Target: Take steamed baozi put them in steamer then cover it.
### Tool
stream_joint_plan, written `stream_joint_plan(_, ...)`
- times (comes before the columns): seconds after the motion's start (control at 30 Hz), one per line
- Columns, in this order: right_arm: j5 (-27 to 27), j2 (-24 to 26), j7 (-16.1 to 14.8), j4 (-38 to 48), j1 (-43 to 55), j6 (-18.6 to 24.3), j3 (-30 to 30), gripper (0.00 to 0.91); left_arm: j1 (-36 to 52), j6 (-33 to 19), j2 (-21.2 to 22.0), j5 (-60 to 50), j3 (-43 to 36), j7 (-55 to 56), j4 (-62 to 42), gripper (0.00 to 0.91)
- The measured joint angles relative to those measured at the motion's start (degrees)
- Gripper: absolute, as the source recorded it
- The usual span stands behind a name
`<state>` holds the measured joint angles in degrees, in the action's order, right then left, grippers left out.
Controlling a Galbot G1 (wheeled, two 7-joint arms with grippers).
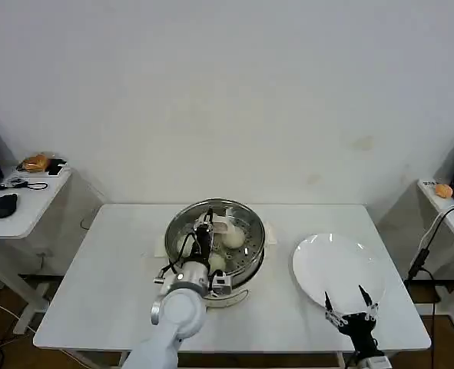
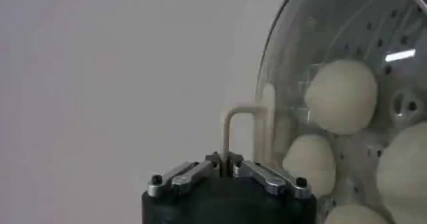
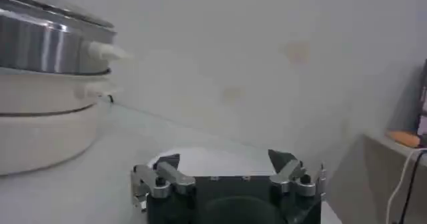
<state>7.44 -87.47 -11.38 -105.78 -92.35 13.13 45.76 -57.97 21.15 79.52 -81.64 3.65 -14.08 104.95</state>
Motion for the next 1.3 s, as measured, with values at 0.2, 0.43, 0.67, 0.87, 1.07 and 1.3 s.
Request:
stream_joint_plan(0.2, 0.1, -0.1, 0.0, 0.0, 0.0, 0.1, -0.3, 0.907, -0.2, -0.3, 0.3, -0.6, 0.1, -0.1, -0.1, 0.0)
stream_joint_plan(0.43, 0.3, -0.1, -0.1, 0.0, -0.1, 0.3, -0.5, 0.907, 0.1, -0.7, 0.3, -0.8, 0.2, -0.1, -0.7, 0.907)
stream_joint_plan(0.67, 0.4, -0.1, -0.1, 0.1, -0.1, 0.3, -0.7, 0.907, -0.1, -1.4, 0.7, -1.5, 0.6, -0.5, -0.7, 0.907)
stream_joint_plan(0.87, 0.4, -0.1, -0.1, 0.3, -0.1, 0.3, -0.8, 0.907, -0.8, -1.7, 0.3, -1.3, 0.8, -0.3, 0.4, 0.907)
stream_joint_plan(1.07, 0.5, 0.1, 0.0, 0.3, -0.2, 0.3, -0.9, 0.907, -2.2, -1.8, -0.8, -0.1, 1.6, 0.0, 2.8, 0.907)
stream_joint_plan(1.3, 0.4, 0.6, 0.1, 0.3, -0.4, 0.2, -1.5, 0.907, -5.8, -3.1, -3.5, 3.5, 2.9, 1.2, 9.0, 0.907)
